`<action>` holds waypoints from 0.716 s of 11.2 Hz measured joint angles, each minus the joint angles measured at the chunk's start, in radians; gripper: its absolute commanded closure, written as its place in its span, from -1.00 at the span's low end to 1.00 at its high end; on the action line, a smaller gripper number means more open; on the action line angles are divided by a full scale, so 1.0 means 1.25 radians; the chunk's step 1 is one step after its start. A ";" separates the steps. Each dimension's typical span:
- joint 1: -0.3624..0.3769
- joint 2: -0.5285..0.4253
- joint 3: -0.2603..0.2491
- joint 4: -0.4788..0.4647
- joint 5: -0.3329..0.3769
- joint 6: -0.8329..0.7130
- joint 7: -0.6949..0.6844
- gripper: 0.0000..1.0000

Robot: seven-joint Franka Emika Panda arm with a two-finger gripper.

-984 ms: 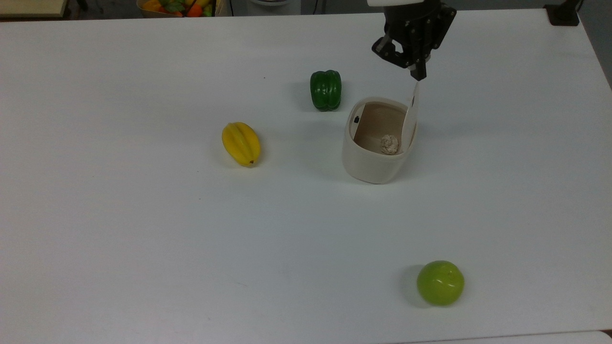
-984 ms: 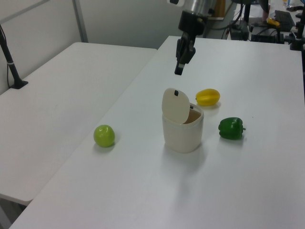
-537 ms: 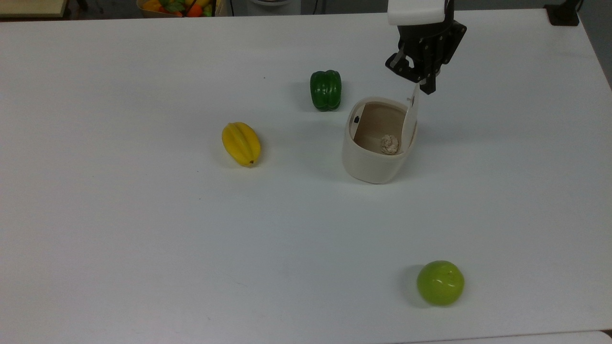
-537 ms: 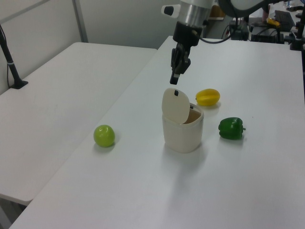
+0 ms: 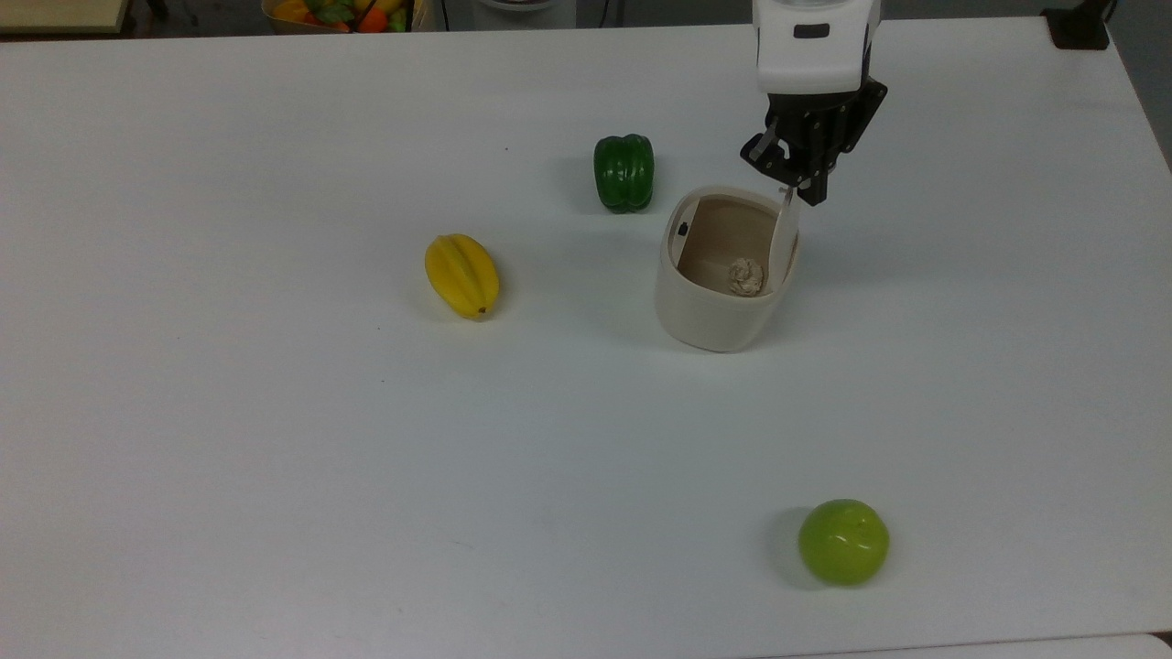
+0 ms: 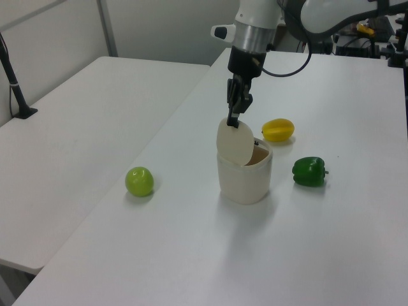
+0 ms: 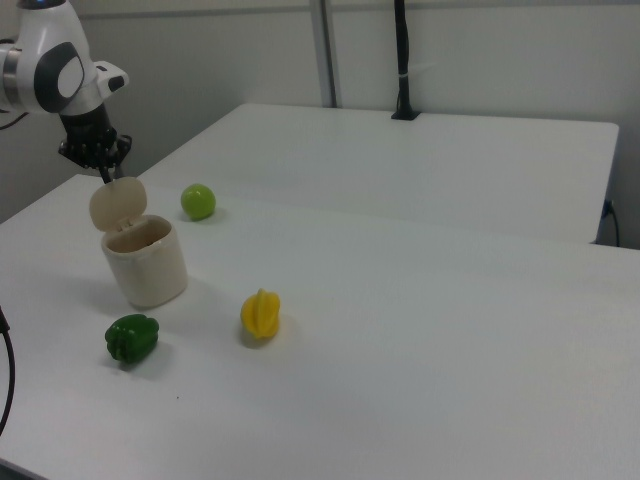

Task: Close garbage bin
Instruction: 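Lower the gripper against the back of the open lid, then push the lid forward and down onto the bin rim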

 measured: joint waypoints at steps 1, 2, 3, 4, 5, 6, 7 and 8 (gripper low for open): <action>0.000 0.001 0.000 -0.001 -0.008 0.000 0.000 1.00; 0.000 0.003 0.000 -0.001 -0.016 0.000 0.000 1.00; -0.001 0.004 -0.001 -0.001 -0.018 0.000 0.000 1.00; -0.002 0.004 -0.005 -0.003 -0.019 -0.001 0.000 1.00; -0.004 0.004 -0.010 -0.009 -0.020 -0.002 0.000 1.00; -0.007 0.005 -0.015 -0.016 -0.020 -0.010 -0.002 1.00; -0.008 0.005 -0.022 -0.023 -0.020 -0.025 -0.006 1.00; -0.008 0.005 -0.029 -0.026 -0.021 -0.043 -0.013 1.00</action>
